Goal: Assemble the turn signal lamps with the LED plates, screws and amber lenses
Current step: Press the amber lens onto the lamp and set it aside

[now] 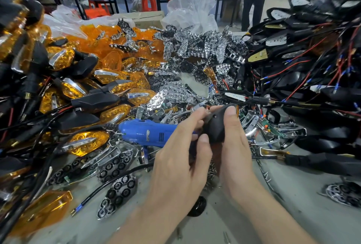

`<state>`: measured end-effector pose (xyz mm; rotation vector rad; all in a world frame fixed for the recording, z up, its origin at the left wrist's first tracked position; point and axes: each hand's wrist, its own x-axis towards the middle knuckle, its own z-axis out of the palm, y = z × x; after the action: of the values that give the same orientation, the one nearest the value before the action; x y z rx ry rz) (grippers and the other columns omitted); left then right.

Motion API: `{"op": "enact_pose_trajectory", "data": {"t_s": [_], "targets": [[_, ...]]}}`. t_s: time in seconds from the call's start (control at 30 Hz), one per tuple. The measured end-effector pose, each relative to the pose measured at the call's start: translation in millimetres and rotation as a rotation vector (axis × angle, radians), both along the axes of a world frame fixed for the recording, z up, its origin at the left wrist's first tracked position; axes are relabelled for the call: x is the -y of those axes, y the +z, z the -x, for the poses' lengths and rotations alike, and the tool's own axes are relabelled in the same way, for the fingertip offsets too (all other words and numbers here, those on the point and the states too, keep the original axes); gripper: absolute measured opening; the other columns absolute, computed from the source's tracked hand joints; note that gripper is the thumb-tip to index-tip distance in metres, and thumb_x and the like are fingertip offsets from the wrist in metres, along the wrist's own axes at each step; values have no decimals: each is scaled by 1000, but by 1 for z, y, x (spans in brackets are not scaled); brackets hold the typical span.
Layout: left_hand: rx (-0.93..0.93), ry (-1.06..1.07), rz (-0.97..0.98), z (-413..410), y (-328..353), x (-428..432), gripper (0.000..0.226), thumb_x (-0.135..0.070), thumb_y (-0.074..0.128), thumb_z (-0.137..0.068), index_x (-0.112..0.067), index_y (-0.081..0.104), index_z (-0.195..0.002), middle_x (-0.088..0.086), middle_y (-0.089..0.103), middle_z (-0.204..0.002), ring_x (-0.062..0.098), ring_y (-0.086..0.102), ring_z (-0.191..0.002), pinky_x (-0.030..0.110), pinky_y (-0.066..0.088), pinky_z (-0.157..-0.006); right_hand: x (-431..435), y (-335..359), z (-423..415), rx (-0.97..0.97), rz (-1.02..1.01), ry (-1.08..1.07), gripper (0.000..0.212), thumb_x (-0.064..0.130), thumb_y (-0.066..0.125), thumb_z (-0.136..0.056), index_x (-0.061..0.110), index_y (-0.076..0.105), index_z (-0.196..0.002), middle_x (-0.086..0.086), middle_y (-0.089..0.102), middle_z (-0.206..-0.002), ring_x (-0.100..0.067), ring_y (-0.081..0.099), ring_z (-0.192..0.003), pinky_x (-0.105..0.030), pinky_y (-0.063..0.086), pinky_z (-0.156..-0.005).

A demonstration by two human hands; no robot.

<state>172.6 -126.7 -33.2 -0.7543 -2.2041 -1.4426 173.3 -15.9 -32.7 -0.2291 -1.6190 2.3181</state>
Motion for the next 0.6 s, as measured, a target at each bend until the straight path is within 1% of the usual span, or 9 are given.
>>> {"op": "enact_pose_trajectory", "data": {"t_s": [0.07,0.1,0.17,0.23,0.33,0.43,0.53,0.6], "targets": [[1,1,23,1,-1,0,40,-34,44,-102,-37,45,-142,-23,57,-134,1,57,-123,16,43,-101,-1,2,2,21,108,29,48,69,56,-83,30,73,-107,-14,74,-118,-28,70,-107,-57,50,-106],[-17,8,45,1,0,0,39,-33,44,-102,-32,47,-141,-22,56,-134,2,55,-124,17,42,-103,-2,4,3,35,157,50,46,67,55,-85,29,72,-105,-16,74,-113,-28,71,-99,-55,52,-99],[-64,25,81,1,1,0,38,-29,44,-103,-23,52,-139,-15,55,-134,6,52,-126,18,38,-106,-6,5,2,15,272,101,40,62,53,-86,28,71,-97,-10,73,-97,-23,70,-83,-44,57,-80],[-88,28,86,2,2,0,36,-27,44,-103,-20,55,-137,-11,54,-132,7,52,-124,16,34,-106,-10,8,1,-51,360,156,37,58,52,-90,25,69,-92,-5,67,-87,-21,65,-74,-34,57,-70],[-102,13,88,3,4,0,35,-26,44,-103,-21,55,-136,-10,51,-129,7,51,-122,15,34,-104,-12,9,1,-108,419,198,34,55,56,-86,24,69,-90,-2,65,-84,-20,61,-72,-31,56,-68],[-106,-4,96,3,4,0,35,-24,44,-103,-20,55,-135,-8,50,-127,8,51,-122,17,35,-104,-12,8,1,-113,438,208,35,55,59,-82,23,70,-90,-1,65,-83,-19,61,-72,-30,56,-68],[-89,-15,104,3,3,-1,32,-24,44,-103,-20,55,-133,-11,50,-127,11,52,-122,18,37,-103,-15,7,4,-103,469,178,36,54,57,-86,21,70,-88,-2,65,-84,-19,62,-72,-30,57,-68],[-65,-18,93,2,4,-2,29,-24,44,-103,-22,55,-130,-14,52,-125,10,54,-119,16,38,-101,-18,7,7,-75,515,123,36,53,55,-90,20,70,-86,-4,66,-83,-21,62,-68,-31,56,-63]]}}
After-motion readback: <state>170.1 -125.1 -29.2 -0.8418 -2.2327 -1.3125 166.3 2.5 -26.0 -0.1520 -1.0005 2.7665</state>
